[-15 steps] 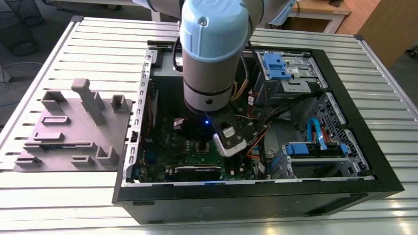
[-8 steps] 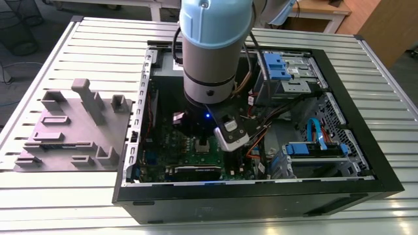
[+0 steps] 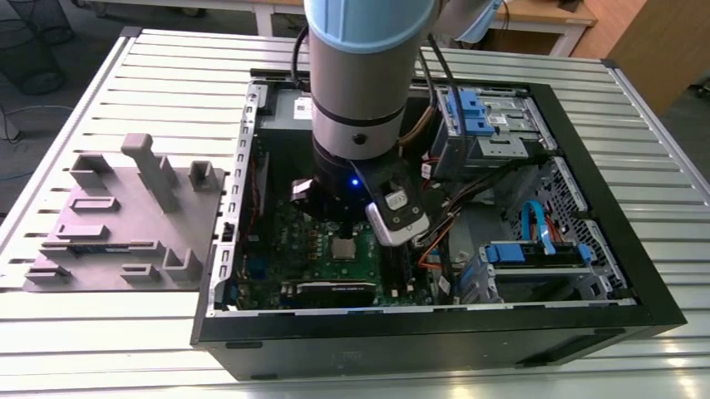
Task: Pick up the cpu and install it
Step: 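Place the cpu into insertion slot, then close the cpu cover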
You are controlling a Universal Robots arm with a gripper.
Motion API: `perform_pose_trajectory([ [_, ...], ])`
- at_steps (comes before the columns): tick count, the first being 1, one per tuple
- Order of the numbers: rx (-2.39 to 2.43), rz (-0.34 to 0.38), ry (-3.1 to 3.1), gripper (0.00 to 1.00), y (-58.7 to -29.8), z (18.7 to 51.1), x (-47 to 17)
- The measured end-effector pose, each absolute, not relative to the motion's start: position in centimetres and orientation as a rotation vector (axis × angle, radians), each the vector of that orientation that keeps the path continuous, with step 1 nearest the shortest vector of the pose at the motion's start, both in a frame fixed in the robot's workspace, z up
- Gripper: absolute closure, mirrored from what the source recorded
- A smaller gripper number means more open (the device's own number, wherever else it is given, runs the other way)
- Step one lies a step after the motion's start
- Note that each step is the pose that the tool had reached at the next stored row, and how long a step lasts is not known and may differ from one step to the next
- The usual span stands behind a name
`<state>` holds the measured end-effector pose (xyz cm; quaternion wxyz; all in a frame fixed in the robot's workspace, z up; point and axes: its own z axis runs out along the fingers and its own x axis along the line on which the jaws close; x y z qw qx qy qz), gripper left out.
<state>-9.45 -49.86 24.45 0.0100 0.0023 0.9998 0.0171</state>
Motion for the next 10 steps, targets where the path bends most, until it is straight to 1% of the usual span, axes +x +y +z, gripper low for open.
perform_pose_trajectory([
  [10,0.007,0.053,3.121,0.89,-49.86,24.62,-9.35],
])
